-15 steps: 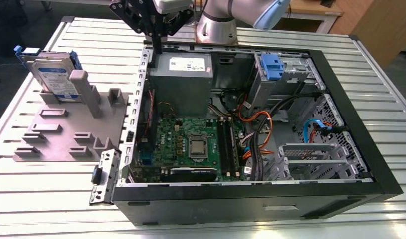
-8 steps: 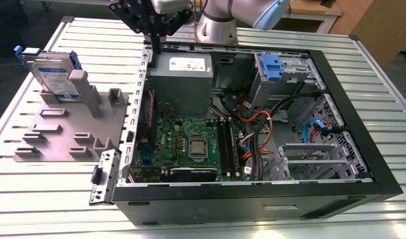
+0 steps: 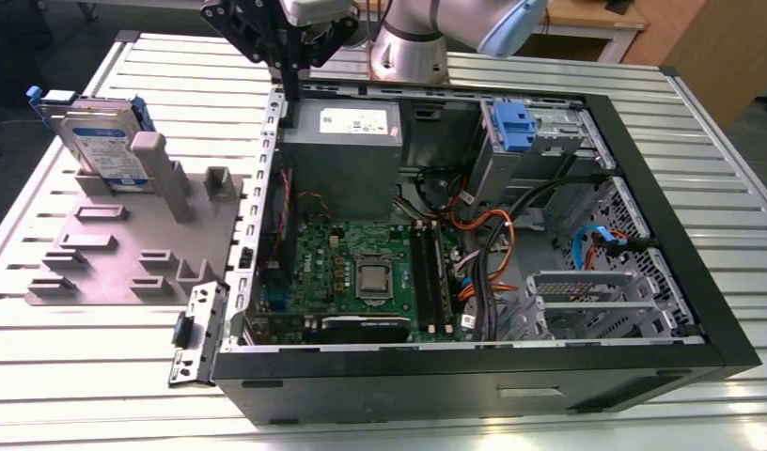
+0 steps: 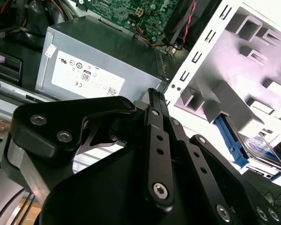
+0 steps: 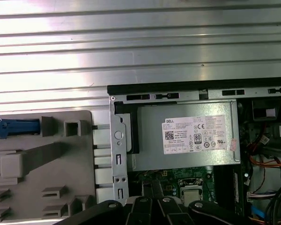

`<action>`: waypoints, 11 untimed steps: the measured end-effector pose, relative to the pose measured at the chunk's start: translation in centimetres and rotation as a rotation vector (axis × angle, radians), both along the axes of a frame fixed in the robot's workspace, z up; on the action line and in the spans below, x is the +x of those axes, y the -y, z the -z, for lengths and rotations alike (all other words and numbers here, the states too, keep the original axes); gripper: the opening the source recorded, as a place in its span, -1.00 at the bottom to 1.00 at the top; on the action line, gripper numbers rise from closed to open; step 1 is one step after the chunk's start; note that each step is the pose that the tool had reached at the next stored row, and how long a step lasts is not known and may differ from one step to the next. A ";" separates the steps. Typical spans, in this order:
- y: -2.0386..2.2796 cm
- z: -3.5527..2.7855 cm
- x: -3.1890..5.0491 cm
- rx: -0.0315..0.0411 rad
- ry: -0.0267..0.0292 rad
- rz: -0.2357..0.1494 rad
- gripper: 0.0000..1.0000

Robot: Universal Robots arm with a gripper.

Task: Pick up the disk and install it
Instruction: 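Reach for the disk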

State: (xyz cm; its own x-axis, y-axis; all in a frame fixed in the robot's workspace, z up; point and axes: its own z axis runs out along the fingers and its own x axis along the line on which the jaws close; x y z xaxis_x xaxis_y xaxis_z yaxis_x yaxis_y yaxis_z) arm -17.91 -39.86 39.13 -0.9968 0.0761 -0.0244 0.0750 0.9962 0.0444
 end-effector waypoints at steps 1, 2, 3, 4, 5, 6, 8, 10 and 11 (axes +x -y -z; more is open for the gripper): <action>-0.01 0.00 -0.14 -0.0001 -0.0001 0.000 -0.79; -0.02 0.00 -0.30 -0.0001 -0.0001 0.000 -0.79; -0.02 0.00 -0.46 0.0000 0.0000 0.000 -0.79; -0.03 0.00 -0.59 0.0000 0.0000 0.000 -0.79; -0.03 0.00 -0.71 0.0000 0.0000 0.000 -0.79; -0.03 0.00 -0.80 0.0000 0.0000 0.000 -0.79; -0.03 0.01 -0.92 0.0001 0.0000 0.000 -0.79; -0.03 0.01 -0.94 0.0000 0.0000 0.000 -0.79; -0.03 0.01 -0.94 0.0000 0.0000 0.000 -0.79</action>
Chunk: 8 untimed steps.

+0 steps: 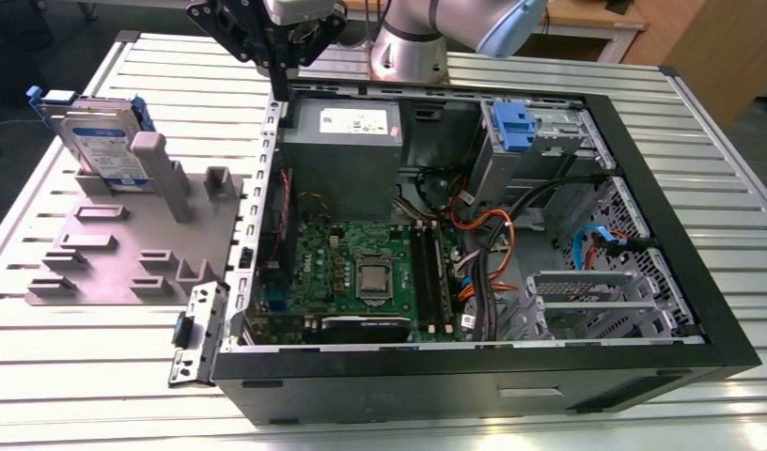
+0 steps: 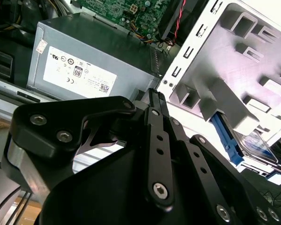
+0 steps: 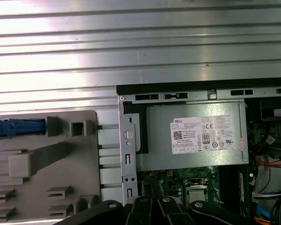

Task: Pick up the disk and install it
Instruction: 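Reach for the disk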

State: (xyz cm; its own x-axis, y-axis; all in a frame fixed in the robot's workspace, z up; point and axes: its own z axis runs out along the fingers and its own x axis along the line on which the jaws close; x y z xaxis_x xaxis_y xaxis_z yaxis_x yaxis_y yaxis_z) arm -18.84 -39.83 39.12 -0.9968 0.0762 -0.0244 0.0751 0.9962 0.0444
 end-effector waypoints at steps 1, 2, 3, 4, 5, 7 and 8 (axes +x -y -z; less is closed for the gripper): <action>0.00 0.00 0.00 0.0000 0.0000 0.000 -0.79; 0.00 0.00 -0.01 0.0000 0.0000 0.000 -0.79; 0.00 0.00 -0.04 0.0000 0.0000 0.000 -0.79; 0.00 0.00 -0.05 0.0000 0.0000 0.000 -0.79; 0.00 0.00 -0.07 0.0000 0.0000 0.000 -0.79; 0.00 0.00 -0.12 0.0000 0.0000 0.000 -0.79; 0.00 0.00 -0.14 0.0000 0.0000 0.000 -0.79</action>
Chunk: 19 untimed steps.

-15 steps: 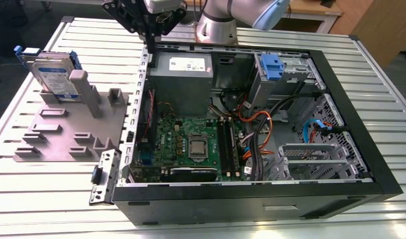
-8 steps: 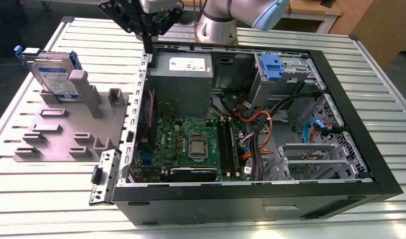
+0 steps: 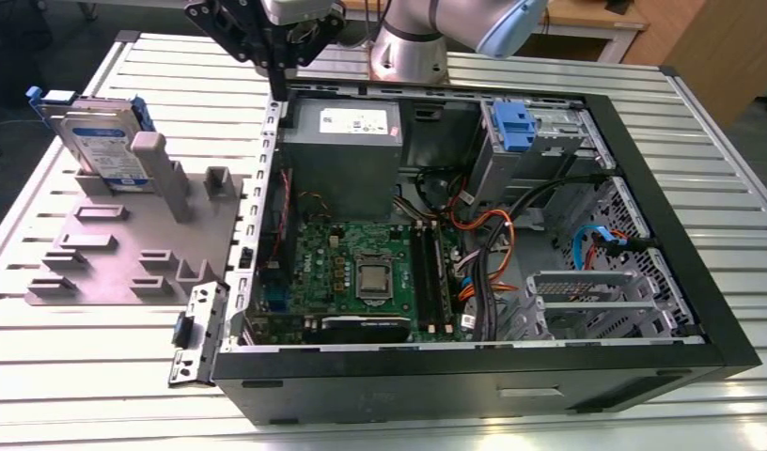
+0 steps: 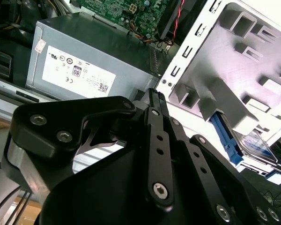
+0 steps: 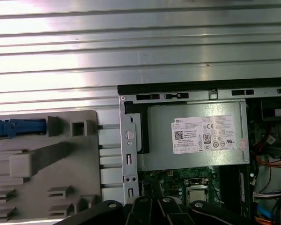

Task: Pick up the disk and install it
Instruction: 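Reach for the disk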

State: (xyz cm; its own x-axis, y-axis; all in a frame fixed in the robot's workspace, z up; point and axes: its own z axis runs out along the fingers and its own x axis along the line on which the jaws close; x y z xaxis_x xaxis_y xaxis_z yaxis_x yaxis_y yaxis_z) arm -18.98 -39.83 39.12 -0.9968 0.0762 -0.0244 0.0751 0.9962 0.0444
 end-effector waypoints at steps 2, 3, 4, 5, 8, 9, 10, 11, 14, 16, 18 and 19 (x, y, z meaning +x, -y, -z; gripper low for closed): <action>0.00 0.00 -0.06 0.0000 0.0000 0.000 -0.79; 0.00 0.00 -0.10 0.0000 0.0000 0.000 -0.79; 0.00 0.00 -0.13 0.0000 0.0000 0.000 -0.79; 0.00 0.00 -0.16 0.0000 0.0000 0.000 -0.79; 0.00 0.00 -0.24 0.0000 0.0000 0.000 -0.79; 0.00 0.00 -0.27 0.0000 0.0000 0.000 -0.79; 0.00 0.00 -0.30 -0.0001 0.0000 0.000 -0.79; 0.00 0.00 -0.32 0.0000 0.0000 0.000 -0.79; 0.00 0.01 -0.40 -0.0001 -0.0001 0.000 -0.79; 0.00 0.01 -0.45 0.0000 0.0000 0.000 -0.79; 0.00 0.01 -0.50 0.0000 0.0000 0.000 -0.79; 0.00 0.01 -0.54 0.0000 0.0000 0.000 -0.79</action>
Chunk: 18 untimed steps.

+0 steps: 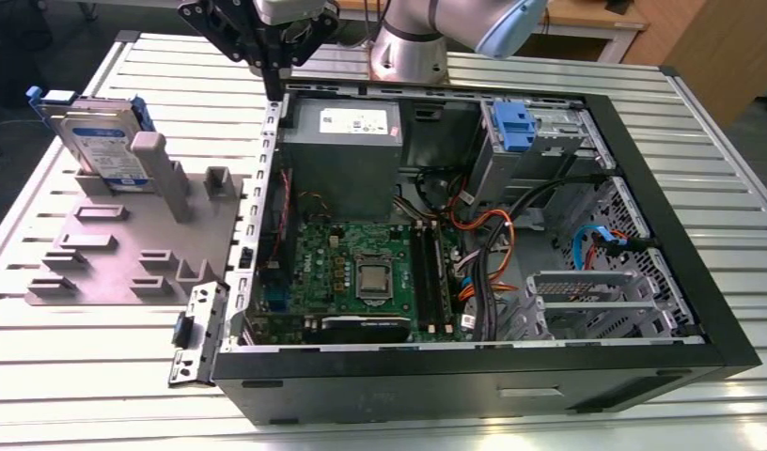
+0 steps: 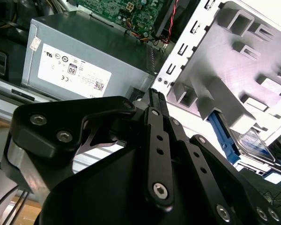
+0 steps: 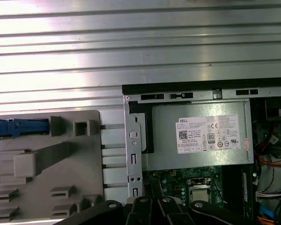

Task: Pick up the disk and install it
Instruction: 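Reach for the disk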

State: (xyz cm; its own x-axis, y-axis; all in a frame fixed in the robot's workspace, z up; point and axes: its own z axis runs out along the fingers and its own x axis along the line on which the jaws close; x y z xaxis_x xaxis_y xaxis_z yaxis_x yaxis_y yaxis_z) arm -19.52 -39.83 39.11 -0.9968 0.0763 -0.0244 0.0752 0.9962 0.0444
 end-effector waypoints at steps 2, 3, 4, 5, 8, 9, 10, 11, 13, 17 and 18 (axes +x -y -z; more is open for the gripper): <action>0.00 0.00 -0.07 0.0000 0.0000 0.000 -0.79; 0.00 0.00 -0.10 0.0000 0.0000 0.000 -0.79; 0.00 0.00 -0.14 0.0000 0.0000 0.000 -0.79; 0.00 0.01 -0.18 0.0000 0.0000 0.000 -0.79; 0.00 0.01 -0.28 0.0000 0.0000 0.000 -0.79; 0.00 0.01 -0.31 0.0000 -0.0001 0.000 -0.79; 0.00 0.01 -0.33 -0.0001 -0.0001 0.000 -0.79; 0.00 0.02 -0.37 -0.0001 0.0000 0.000 -0.79; 0.00 0.03 -0.43 0.0000 0.0000 0.000 -0.79; 0.00 0.04 -0.58 0.0000 0.0000 0.000 -0.79; 0.00 0.05 -0.63 0.0000 0.0000 0.000 -0.79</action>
State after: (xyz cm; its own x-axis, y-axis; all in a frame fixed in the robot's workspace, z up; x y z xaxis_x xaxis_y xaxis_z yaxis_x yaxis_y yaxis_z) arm -20.15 -39.83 39.06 -0.9968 0.0763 -0.0244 0.0751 0.9962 0.0444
